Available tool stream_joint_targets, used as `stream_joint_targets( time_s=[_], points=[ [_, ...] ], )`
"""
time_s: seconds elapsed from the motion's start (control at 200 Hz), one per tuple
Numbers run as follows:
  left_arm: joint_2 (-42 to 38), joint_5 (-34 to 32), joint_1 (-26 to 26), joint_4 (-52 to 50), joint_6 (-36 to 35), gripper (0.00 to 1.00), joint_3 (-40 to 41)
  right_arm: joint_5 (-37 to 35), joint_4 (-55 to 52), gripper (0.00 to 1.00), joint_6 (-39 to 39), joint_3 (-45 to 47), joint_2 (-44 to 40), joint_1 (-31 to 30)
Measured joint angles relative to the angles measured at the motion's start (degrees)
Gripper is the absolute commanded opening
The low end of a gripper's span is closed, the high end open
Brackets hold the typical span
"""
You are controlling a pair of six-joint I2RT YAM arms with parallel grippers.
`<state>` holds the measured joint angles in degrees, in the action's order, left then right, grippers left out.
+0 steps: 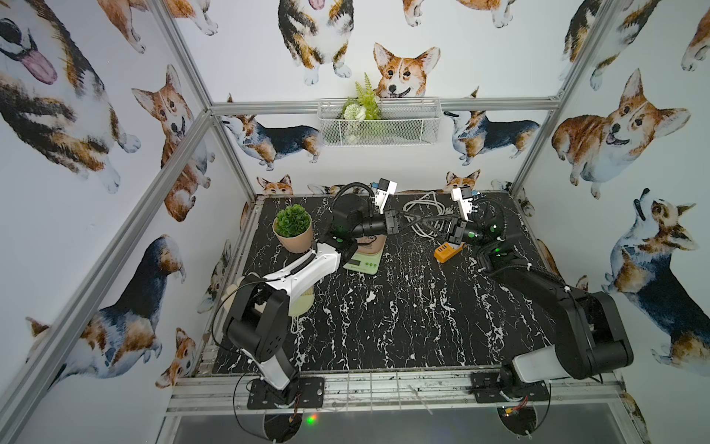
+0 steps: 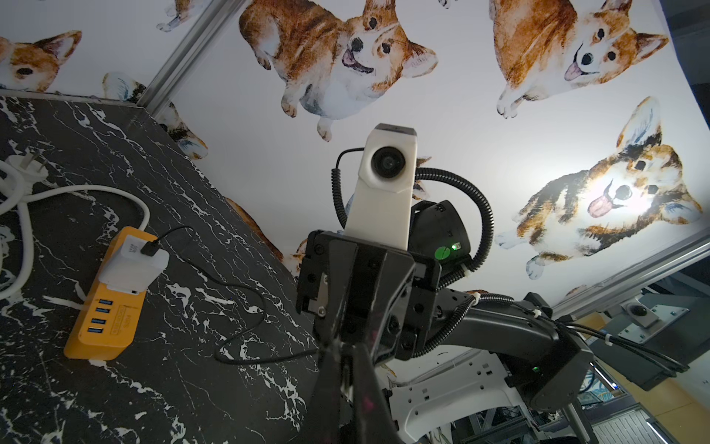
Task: Charge the electronic scale
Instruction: Pick up the charging cable from the center of the board.
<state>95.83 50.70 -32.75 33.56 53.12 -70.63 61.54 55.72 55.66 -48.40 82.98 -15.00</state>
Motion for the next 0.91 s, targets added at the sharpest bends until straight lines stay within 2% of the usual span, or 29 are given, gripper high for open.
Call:
stream_joint_targets(
  time_s=[0.671, 0.906],
  points=[
    [0.0, 0.1, -0.2, 0.4, 0.4, 0.03, -0.7, 0.6, 3.1, 0.14, 1.9, -1.1, 1.1, -0.1],
    [0.0, 0.0, -0.2, 0.4, 0.4, 0.02, -0.7, 0.8, 4.1, 0.02, 3.1, -1.1, 1.5, 0.0]
  ],
)
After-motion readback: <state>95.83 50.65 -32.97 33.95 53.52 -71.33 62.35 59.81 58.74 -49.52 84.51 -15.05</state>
